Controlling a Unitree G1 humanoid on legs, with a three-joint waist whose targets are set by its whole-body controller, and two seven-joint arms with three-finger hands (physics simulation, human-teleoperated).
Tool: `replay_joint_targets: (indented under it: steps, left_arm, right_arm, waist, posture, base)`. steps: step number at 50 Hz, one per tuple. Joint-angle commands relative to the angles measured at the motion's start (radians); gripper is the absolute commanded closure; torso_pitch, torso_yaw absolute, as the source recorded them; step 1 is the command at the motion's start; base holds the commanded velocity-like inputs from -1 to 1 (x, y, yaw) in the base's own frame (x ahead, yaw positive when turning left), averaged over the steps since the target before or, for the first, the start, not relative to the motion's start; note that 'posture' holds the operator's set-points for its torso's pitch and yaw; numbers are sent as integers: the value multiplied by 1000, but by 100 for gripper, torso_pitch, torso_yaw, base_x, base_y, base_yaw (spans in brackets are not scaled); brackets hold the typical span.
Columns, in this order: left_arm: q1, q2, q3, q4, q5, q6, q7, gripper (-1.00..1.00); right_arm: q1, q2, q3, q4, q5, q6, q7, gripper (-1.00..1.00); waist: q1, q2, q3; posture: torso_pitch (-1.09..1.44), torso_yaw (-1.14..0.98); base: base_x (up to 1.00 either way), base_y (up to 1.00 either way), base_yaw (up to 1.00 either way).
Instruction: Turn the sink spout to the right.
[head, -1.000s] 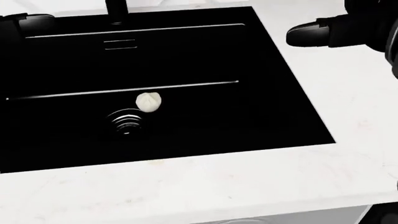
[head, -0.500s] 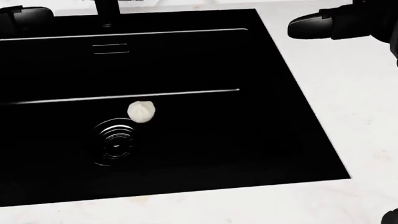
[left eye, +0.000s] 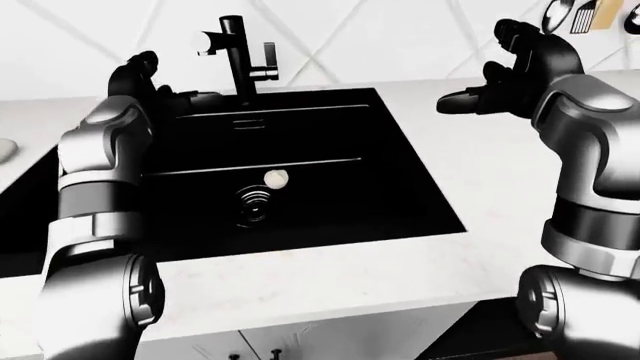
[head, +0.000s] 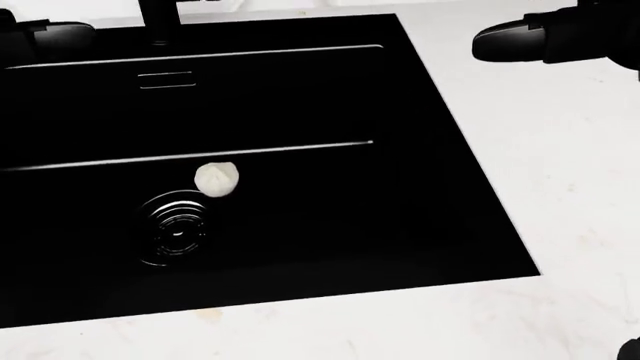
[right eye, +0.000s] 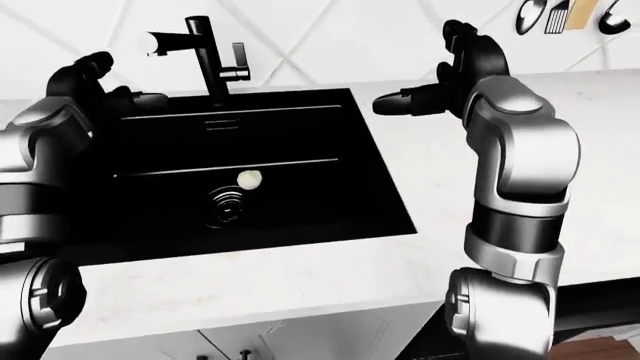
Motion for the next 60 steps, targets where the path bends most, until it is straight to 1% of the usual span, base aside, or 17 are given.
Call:
replay_joint_targets:
  steps: [1,6,14,22,32,35,36,38,39,43,44,45,47,50,54,60]
  left_arm:
    - [-39,16,7,-38,-1,-27,0,-100]
    - [-37,13,7,-45,-2,-21,-1,-100]
    - [-41,12,5,-37,1,-19,-1,-100]
    - [-41,7,3,-45,4,-10,3,-100]
    - [-43,-8,-3,-50,10,-15,4,-100]
    - [-87,-15,-12,45,28,-25,18,-100]
    - [-104,-22,-25,79,50,-48,39,-100]
    - [-139,-33,-31,151,70,-83,52,-100]
    - [-164,-35,-14,194,60,-97,63,-100]
    - [-212,-40,-36,315,99,-203,85,-100]
    - [-215,-50,-2,334,66,-226,98,-100]
    - [-219,-46,-32,355,98,-244,99,-100]
    - [-233,-49,-27,401,100,-266,103,-100]
    - [-251,-51,-14,442,93,-294,110,-100]
    - [-247,-68,-22,460,106,-339,130,-100]
    - [-257,-90,-28,450,110,-336,132,-100]
  right_arm:
    - [-35,-13,-10,-23,-2,-31,-2,-100]
    - [-32,-12,-10,-22,-2,-35,-2,-100]
    - [-31,-12,-10,-27,-1,-32,-2,-100]
    - [-34,-16,-11,-19,-1,-37,2,-100]
    - [-34,-15,-11,-20,0,-36,1,-100]
    - [-38,-16,-10,-22,0,-31,1,-100]
    - [-40,-17,-9,-23,-1,-29,2,-100]
    - [-40,-19,-10,-27,-1,-25,3,-100]
    - [-39,-19,-11,-33,0,-21,3,-100]
    - [-30,-23,-17,-42,2,-19,6,-100]
    - [-30,-23,-18,-41,4,-20,6,-100]
    - [-27,-24,-19,-39,4,-24,6,-100]
    - [-30,-25,-18,-41,6,-19,6,-100]
    - [-31,-26,-18,-44,6,-16,6,-100]
    - [-27,-23,-17,-37,7,-28,3,-100]
    - [-18,-20,-19,-37,9,-34,2,-100]
  waist:
    - [1,0,-30]
    - [2,-4,-36]
    - [6,-7,-57]
    - [7,-8,-90]
    - [9,-9,-143]
    - [10,-10,-154]
    - [11,-11,-157]
    - [12,-13,-162]
    - [13,-13,-165]
    - [13,-16,-170]
    - [13,-17,-171]
    - [12,-18,-172]
    - [12,-18,-175]
    - [12,-18,-178]
    - [10,-18,-180]
    - [10,-19,-184]
  posture:
    - [-1,0]
    - [-2,0]
    - [-6,0]
    - [-11,0]
    - [-19,0]
    - [-19,0]
    - [-19,0]
    - [-19,0]
    - [-19,0]
    - [-19,0]
    - [-19,0]
    - [-19,0]
    - [-19,0]
    - [-19,0]
    - [-19,0]
    - [-19,0]
  base:
    - [0,0,0]
    - [0,0,0]
    - [0,0,0]
    - [0,0,0]
    - [0,0,0]
    - [0,0,0]
    - [0,0,0]
    - [0,0,0]
    - [0,0,0]
    - [0,0,0]
    - [0,0,0]
    - [0,0,0]
    - [0,0,0]
    - [0,0,0]
    - [0,0,0]
    - [0,0,0]
